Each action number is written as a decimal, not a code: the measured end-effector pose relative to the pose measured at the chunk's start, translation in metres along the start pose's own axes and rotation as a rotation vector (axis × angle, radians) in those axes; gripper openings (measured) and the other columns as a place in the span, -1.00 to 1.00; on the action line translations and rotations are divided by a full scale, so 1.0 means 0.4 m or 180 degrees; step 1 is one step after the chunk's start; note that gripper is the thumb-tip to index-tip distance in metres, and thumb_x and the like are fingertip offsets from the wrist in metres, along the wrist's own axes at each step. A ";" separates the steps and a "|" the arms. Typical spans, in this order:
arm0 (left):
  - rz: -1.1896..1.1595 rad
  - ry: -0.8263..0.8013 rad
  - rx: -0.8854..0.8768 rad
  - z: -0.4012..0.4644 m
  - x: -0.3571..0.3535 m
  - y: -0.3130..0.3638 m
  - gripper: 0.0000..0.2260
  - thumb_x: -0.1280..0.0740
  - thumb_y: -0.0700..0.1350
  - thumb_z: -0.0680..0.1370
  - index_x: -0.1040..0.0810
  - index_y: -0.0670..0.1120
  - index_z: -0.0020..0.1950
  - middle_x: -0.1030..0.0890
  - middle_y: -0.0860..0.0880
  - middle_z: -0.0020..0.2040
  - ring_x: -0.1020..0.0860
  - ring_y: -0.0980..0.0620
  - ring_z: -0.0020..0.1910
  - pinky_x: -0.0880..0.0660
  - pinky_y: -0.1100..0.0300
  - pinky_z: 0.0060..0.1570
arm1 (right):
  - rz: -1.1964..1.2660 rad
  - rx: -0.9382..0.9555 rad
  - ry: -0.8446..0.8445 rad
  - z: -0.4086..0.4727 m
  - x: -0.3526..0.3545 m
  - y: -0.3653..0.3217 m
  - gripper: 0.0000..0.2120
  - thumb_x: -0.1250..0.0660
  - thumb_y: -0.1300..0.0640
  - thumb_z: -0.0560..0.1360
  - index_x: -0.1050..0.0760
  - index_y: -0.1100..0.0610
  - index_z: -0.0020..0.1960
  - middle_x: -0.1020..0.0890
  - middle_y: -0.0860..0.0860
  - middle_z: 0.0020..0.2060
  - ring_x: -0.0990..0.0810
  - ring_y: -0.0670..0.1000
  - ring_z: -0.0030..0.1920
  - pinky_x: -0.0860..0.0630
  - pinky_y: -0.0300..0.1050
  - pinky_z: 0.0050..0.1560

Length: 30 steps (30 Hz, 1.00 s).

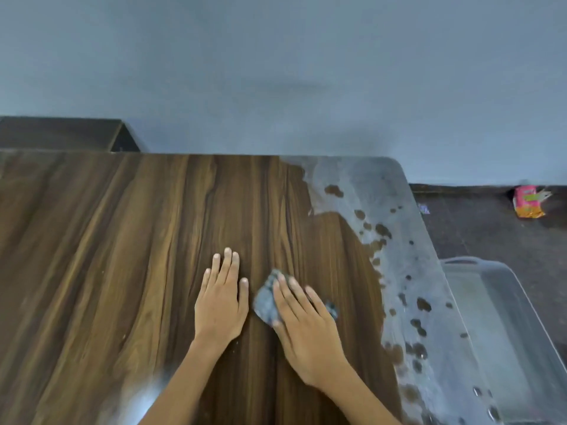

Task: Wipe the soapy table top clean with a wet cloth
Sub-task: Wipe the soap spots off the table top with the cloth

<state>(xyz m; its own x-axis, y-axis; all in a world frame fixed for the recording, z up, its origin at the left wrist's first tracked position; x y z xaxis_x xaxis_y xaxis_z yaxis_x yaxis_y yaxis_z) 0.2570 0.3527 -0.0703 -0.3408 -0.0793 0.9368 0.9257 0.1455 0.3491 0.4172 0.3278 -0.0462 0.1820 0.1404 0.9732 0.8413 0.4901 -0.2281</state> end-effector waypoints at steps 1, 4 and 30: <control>-0.0002 -0.0014 0.0005 0.017 -0.002 0.002 -0.40 0.20 0.12 0.53 -0.11 -0.15 0.49 -0.09 -0.03 0.50 0.02 0.04 0.48 0.04 0.12 0.42 | -0.0045 -0.0021 -0.0056 -0.023 0.001 0.026 -0.53 0.08 -0.04 0.62 -0.22 0.13 0.46 -0.34 -0.01 0.42 -0.27 -0.03 0.43 -0.13 -0.04 0.38; -0.0004 -0.0004 -0.0020 0.068 -0.007 0.014 -0.38 0.26 0.13 0.51 -0.06 -0.13 0.50 -0.07 -0.03 0.52 0.09 0.07 0.47 0.07 0.13 0.43 | -0.0286 -0.0632 0.0132 0.066 0.030 0.158 -0.52 0.06 -0.02 0.60 -0.22 0.14 0.46 -0.35 0.02 0.41 -0.31 -0.01 0.41 -0.14 -0.03 0.45; 0.0214 -0.0092 -0.0408 0.380 -0.015 0.016 -0.52 0.16 0.02 0.62 0.08 -0.10 0.52 0.04 -0.02 0.54 0.08 0.04 0.51 0.14 0.17 0.44 | -0.0278 -0.0978 0.0141 0.601 0.050 0.258 -0.48 0.16 -0.02 0.64 0.09 0.20 0.53 -0.01 0.12 0.52 0.01 0.08 0.51 0.06 0.00 0.47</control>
<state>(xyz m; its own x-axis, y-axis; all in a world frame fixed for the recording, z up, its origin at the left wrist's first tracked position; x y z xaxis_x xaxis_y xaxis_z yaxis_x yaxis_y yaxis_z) 0.2401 0.5041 -0.0700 -0.2800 -0.0448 0.9589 0.9594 0.0222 0.2812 0.3852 0.5878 -0.0573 0.1188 0.0683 0.9906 0.9678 0.2149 -0.1309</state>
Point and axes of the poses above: each hand's wrist, its own z-axis towards the middle knuckle, its own x-axis out of the back of the hand, y = z × x, the point moved 5 cm from there along z, towards the middle knuckle
